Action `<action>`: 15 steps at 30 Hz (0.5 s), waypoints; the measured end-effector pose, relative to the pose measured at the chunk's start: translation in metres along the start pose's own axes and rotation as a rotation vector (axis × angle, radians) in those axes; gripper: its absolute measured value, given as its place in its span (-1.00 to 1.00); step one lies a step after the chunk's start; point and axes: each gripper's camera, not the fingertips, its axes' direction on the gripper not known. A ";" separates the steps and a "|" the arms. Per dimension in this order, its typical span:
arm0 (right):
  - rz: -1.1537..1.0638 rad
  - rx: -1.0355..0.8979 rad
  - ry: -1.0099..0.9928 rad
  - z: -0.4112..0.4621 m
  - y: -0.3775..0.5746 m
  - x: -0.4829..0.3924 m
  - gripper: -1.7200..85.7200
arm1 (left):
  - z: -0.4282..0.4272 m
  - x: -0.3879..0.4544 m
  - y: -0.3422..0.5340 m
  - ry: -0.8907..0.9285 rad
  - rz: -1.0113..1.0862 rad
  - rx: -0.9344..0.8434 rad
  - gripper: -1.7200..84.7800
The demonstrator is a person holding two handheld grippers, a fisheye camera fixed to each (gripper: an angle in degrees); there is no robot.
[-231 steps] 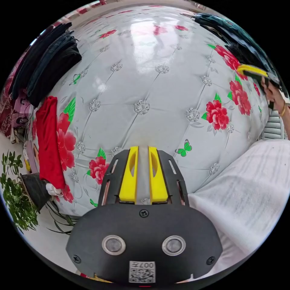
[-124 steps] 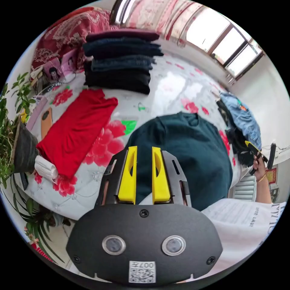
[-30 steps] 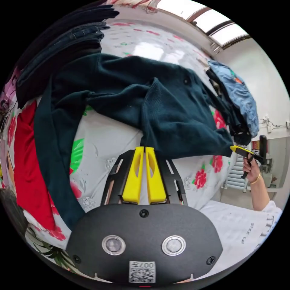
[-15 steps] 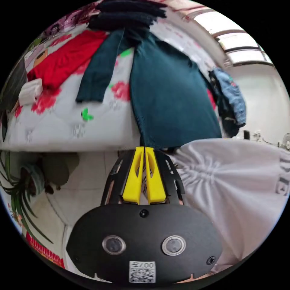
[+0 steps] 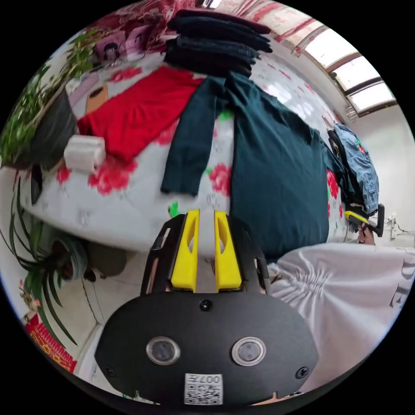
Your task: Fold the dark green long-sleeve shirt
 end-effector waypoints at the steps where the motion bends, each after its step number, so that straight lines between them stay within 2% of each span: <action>1: 0.001 0.024 0.008 -0.004 -0.016 0.002 -0.90 | -0.003 0.005 -0.027 0.004 0.018 0.031 -0.81; 5: 0.009 0.128 0.142 -0.014 -0.129 0.012 -0.87 | -0.007 0.032 -0.119 0.039 0.099 0.108 -0.79; 7: 0.033 0.123 0.194 -0.010 -0.178 0.022 -0.86 | -0.005 0.062 -0.182 -0.011 0.199 0.147 -0.79; 12: 0.098 0.042 0.283 0.024 -0.291 0.057 -0.84 | 0.015 0.107 -0.288 -0.128 0.284 0.138 -0.80; 15: 0.078 -0.052 0.319 0.060 -0.326 0.065 -0.85 | 0.038 0.127 -0.328 -0.149 0.286 0.104 -0.77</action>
